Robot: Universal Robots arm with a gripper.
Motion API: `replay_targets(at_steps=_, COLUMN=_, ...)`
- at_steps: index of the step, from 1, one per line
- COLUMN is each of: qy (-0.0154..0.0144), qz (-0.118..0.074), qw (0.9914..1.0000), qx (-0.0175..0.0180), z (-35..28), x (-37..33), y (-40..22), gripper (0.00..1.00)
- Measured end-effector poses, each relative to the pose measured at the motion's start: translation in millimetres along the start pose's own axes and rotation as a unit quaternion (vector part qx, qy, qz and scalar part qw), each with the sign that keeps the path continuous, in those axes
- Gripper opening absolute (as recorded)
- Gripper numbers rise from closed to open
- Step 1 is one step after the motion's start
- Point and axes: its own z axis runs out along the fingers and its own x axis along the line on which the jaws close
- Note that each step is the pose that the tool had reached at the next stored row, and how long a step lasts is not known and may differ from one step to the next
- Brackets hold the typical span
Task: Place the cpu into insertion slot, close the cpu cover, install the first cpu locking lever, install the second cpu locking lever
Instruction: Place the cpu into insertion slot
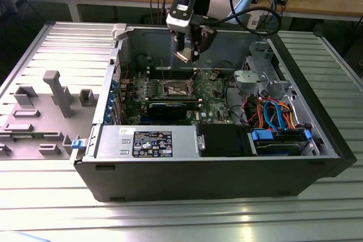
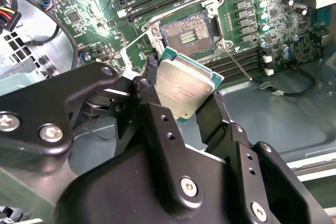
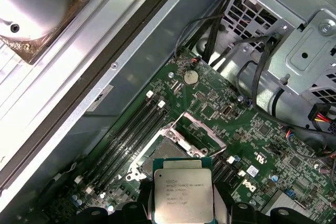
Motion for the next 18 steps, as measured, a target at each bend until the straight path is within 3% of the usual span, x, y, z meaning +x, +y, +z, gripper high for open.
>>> replay_targets(at_steps=18, qy=-0.0008, qz=0.019, qw=0.99981, qx=-0.0004, z=0.2, x=0.0, y=0.0, gripper=0.55)
